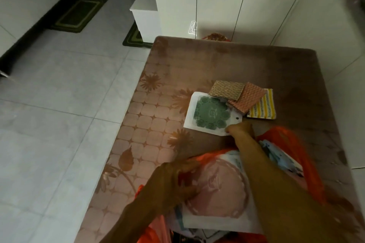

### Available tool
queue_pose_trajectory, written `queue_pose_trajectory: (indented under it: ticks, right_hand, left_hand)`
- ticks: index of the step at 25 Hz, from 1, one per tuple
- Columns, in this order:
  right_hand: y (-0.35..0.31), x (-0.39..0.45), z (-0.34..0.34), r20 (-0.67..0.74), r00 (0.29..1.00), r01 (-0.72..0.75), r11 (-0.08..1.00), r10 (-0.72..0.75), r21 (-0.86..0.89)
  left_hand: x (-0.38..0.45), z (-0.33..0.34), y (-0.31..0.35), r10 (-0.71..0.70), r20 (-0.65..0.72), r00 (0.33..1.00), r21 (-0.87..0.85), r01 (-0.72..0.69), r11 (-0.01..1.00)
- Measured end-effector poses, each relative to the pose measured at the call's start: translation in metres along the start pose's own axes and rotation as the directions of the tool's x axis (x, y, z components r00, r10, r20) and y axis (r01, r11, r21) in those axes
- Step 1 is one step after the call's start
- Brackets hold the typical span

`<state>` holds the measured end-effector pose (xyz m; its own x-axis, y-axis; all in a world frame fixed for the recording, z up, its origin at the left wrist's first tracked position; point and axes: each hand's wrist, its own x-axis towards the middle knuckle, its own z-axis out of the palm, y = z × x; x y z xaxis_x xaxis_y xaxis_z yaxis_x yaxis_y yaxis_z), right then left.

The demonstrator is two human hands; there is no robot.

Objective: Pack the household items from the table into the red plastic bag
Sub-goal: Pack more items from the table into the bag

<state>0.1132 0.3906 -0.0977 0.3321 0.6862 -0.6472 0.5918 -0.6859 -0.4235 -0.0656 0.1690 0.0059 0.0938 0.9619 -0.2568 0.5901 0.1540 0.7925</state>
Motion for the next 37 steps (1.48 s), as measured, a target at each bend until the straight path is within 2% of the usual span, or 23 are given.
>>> queue_pose_trajectory:
  ticks: [1, 3, 5, 7, 9, 12, 14, 16, 17, 19, 22, 25, 26, 27, 28, 29, 30, 32, 33, 34, 35, 37]
  right_hand:
    - [0.001, 0.000, 0.006, 0.032, 0.999, 0.021, 1.000, -0.022, 0.021]
    - [-0.001, -0.006, 0.014, 0.099, 0.993, 0.030, 0.953, -0.063, 0.301]
    - [-0.009, -0.018, 0.009, 0.208, 0.975, -0.074, 0.778, -0.074, 0.624]
    - [-0.013, -0.037, -0.007, 0.317, 0.937, -0.175, 0.593, -0.144, 0.786]
    - [-0.009, -0.062, -0.027, 0.354, 0.900, -0.195, 0.491, -0.255, 0.849]
    - [0.006, -0.108, -0.058, 0.322, 0.868, -0.168, 0.388, -0.378, 0.906]
    - [0.021, -0.142, -0.084, 0.319, 0.830, -0.201, 0.287, -0.458, 0.936]
    - [0.042, -0.172, -0.113, 0.330, 0.797, -0.233, 0.246, -0.506, 0.941]
    - [0.056, -0.185, -0.125, 0.347, 0.792, -0.239, 0.268, -0.502, 0.933]
    - [0.087, -0.207, -0.138, 0.413, 0.807, -0.246, 0.397, -0.422, 0.884]
    - [0.121, -0.224, -0.140, 0.478, 0.843, -0.225, 0.646, -0.246, 0.729]
    - [0.126, -0.235, -0.129, 0.461, 0.873, -0.150, 0.812, -0.159, 0.564]
    - [0.127, -0.237, -0.123, 0.425, 0.886, -0.039, 0.884, -0.184, 0.465]
    - [0.130, -0.239, -0.116, 0.365, 0.891, 0.171, 0.944, -0.270, 0.281]
    - [0.130, -0.240, -0.113, 0.284, 0.882, 0.372, 0.926, -0.375, 0.068]
    - [0.129, -0.240, -0.114, 0.152, 0.862, 0.501, 0.856, -0.483, -0.123]
    - [0.125, -0.237, -0.119, 0.009, 0.827, 0.551, 0.806, -0.563, -0.217]
    - [0.113, -0.218, -0.137, -0.230, 0.778, 0.571, 0.811, -0.584, -0.127]
    - [0.104, -0.202, -0.146, -0.261, 0.787, 0.552, 0.827, -0.559, -0.109]
    - [0.097, -0.183, -0.154, -0.219, 0.833, 0.489, 0.862, -0.508, -0.137]
    - [0.091, -0.165, -0.157, -0.148, 0.874, 0.443, 0.884, -0.463, -0.146]
    - [0.082, -0.151, -0.161, -0.001, 0.927, 0.374, 0.927, -0.374, 0.032]
  left_hand:
    - [-0.001, -0.001, 0.000, -0.004, -0.001, 1.000, -0.030, 0.004, 1.000]
    - [-0.002, -0.009, 0.000, 0.004, -0.005, 1.000, -0.054, -0.005, 0.999]
    - [0.000, -0.018, 0.001, -0.011, 0.004, 1.000, -0.057, 0.011, 0.998]
    - [0.003, -0.023, -0.002, -0.041, 0.032, 0.999, -0.070, 0.043, 0.997]
    - [0.001, -0.023, -0.003, -0.023, 0.044, 0.999, -0.038, 0.024, 0.999]
    - [-0.006, -0.020, 0.000, 0.003, 0.042, 0.999, -0.046, -0.001, 0.999]
    - [-0.007, -0.019, 0.006, -0.014, -0.001, 1.000, -0.115, 0.013, 0.993]
    - [-0.007, -0.019, 0.013, -0.090, -0.055, 0.994, -0.249, 0.074, 0.966]
    - [-0.006, -0.019, 0.017, -0.154, -0.076, 0.985, -0.317, 0.123, 0.941]
    - [-0.007, -0.022, 0.029, -0.266, -0.082, 0.960, -0.360, 0.221, 0.907]
    - [-0.008, -0.027, 0.048, -0.273, -0.090, 0.958, -0.332, 0.230, 0.915]
    - [-0.008, -0.032, 0.061, -0.267, -0.137, 0.954, -0.284, 0.220, 0.933]
    - [-0.010, -0.033, 0.063, -0.246, -0.126, 0.961, -0.215, 0.216, 0.952]
    - [-0.012, -0.033, 0.066, -0.213, -0.109, 0.971, -0.123, 0.200, 0.972]
    - [-0.016, -0.033, 0.067, -0.189, -0.090, 0.978, 0.002, 0.190, 0.982]
    - [-0.023, -0.033, 0.067, -0.187, -0.088, 0.978, 0.141, 0.198, 0.970]
    - [-0.032, -0.035, 0.065, -0.224, -0.108, 0.969, 0.278, 0.245, 0.929]
    - [-0.053, -0.042, 0.056, -0.381, -0.206, 0.901, 0.480, 0.432, 0.763]
    - [-0.062, -0.048, 0.052, -0.426, -0.245, 0.871, 0.516, 0.489, 0.703]
    - [-0.069, -0.056, 0.049, -0.449, -0.255, 0.857, 0.501, 0.514, 0.697]
    - [-0.073, -0.062, 0.045, -0.454, -0.241, 0.858, 0.396, 0.514, 0.761]
    - [-0.077, -0.069, 0.047, -0.464, -0.209, 0.861, -0.051, 0.464, 0.884]
